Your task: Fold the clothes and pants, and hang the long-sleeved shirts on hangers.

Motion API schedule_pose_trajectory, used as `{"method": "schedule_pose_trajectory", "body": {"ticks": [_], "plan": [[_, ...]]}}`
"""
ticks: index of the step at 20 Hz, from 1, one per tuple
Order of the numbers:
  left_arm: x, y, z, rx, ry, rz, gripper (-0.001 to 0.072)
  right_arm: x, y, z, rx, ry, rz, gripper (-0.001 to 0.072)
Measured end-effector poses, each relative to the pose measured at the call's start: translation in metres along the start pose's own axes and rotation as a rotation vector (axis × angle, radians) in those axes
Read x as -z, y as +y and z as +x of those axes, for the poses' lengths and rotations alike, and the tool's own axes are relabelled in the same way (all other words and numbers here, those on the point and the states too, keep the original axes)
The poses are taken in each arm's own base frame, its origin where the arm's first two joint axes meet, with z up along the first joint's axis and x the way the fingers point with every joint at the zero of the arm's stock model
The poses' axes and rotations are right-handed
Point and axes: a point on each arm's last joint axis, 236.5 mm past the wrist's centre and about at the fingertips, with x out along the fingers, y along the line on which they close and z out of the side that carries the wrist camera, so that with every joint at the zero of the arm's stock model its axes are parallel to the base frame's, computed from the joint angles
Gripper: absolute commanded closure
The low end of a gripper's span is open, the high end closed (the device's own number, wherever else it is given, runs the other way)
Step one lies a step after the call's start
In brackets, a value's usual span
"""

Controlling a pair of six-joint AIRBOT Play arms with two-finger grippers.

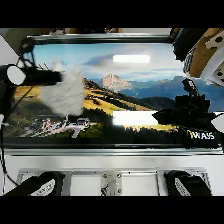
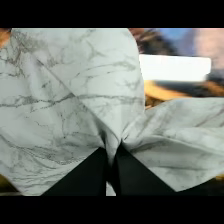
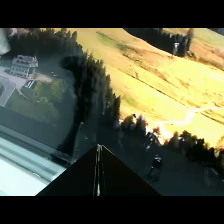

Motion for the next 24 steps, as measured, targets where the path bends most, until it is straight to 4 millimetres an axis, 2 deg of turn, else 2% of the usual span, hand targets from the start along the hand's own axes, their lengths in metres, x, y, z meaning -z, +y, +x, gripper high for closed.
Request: {"method": "schedule_pose_trajectory", "body": {"ticks": [2,4,6,8,9,10,11,14,16,18,19,20,21,24], "plan": [[-0.009,-0.074,-0.014,0.134,-0.071,0.07,0.0701,0.0,0.0,0.0,0.0,0.0,0.0,0.0679],[-0.006,-0.136,-0.018,0.246,-0.107,0.116,0.0701,0.0,0.0,0.0,0.0,0.0,0.0,0.0679],[0.003,-0.186,-0.011,0.331,-0.118,0.141,0.0701,0.0,0.001,0.0,-0.003,-0.001,0.001,0.068],[0.017,-0.22,0.006,0.381,-0.102,0.135,0.0701,0.0,0.001,0.0,-0.006,-0.002,0.003,0.068],[0.025,-0.231,0.017,0.394,-0.084,0.125,0.0609,0.0,0.001,0.0,-0.006,-0.002,0.004,0.068],[0.033,-0.24,0.028,0.402,-0.063,0.111,0.0241,-0.001,0.0,0.0,-0.004,-0.006,0.006,0.068],[0.04,-0.245,0.038,0.405,-0.046,0.092,0.0005,-0.003,-0.002,-0.001,0.002,-0.013,0.011,0.068],[0.048,-0.242,0.057,0.387,-0.007,0.032,0.0005,-0.011,-0.017,-0.006,0.036,-0.046,0.043,0.0679],[0.043,-0.224,0.063,0.356,0.006,-0.01,0.0005,-0.016,-0.031,-0.012,0.066,-0.07,0.076,0.0672],[0.041,-0.195,0.069,0.304,0.038,-0.051,0.0005,-0.022,-0.046,-0.019,0.096,-0.098,0.11,0.0656],[0.04,-0.175,0.074,0.269,0.058,-0.076,0.0005,-0.025,-0.053,-0.022,0.11,-0.112,0.128,0.0469],[0.041,-0.155,0.079,0.234,0.079,-0.102,0.0005,-0.026,-0.059,-0.024,0.122,-0.119,0.144,0.0194],[0.042,-0.131,0.085,0.192,0.103,-0.13,0.0005,-0.027,-0.065,-0.025,0.132,-0.124,0.16,0.0092],[0.054,-0.069,0.105,0.089,0.188,-0.22,0.0005,-0.027,-0.082,-0.021,0.149,-0.111,0.206,0.0095]]}}
